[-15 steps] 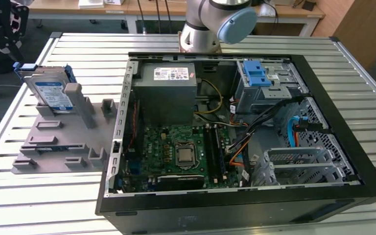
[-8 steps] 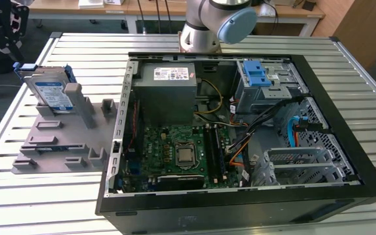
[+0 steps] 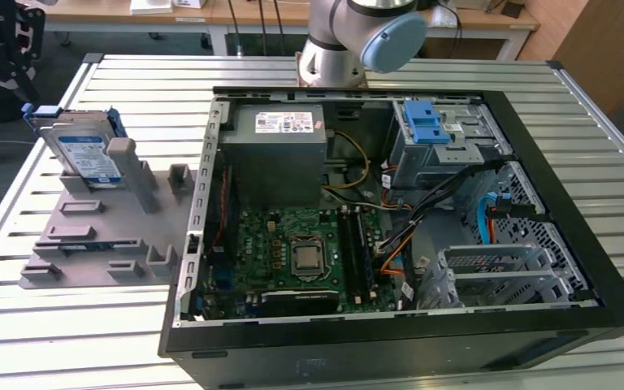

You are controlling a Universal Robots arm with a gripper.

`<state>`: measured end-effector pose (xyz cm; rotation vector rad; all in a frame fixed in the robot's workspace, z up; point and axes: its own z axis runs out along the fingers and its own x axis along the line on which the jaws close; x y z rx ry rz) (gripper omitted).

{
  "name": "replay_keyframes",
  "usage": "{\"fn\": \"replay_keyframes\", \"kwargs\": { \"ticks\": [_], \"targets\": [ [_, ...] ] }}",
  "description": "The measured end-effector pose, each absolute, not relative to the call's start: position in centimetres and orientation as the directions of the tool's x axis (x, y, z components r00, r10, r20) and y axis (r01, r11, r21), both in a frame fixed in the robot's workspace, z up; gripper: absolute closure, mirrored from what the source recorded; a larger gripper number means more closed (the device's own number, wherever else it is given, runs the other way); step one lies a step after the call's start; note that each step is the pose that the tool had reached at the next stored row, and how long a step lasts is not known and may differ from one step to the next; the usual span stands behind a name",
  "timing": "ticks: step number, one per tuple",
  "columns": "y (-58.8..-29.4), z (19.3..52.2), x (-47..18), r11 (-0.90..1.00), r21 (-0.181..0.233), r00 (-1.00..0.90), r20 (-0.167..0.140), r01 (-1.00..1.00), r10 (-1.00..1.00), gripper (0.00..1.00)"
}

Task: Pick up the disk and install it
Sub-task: 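Pick up the disk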

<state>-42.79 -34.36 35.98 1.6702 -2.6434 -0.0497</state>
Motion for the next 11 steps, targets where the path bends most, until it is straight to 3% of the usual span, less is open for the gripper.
{"fn": "replay_keyframes", "kwargs": {
  "ticks": [11],
  "targets": [
    [-34.36, 35.95, -42.79, 0.298, 0.027, -0.298, -0.008, -0.954, -0.955, 0.89]
  ]
}}
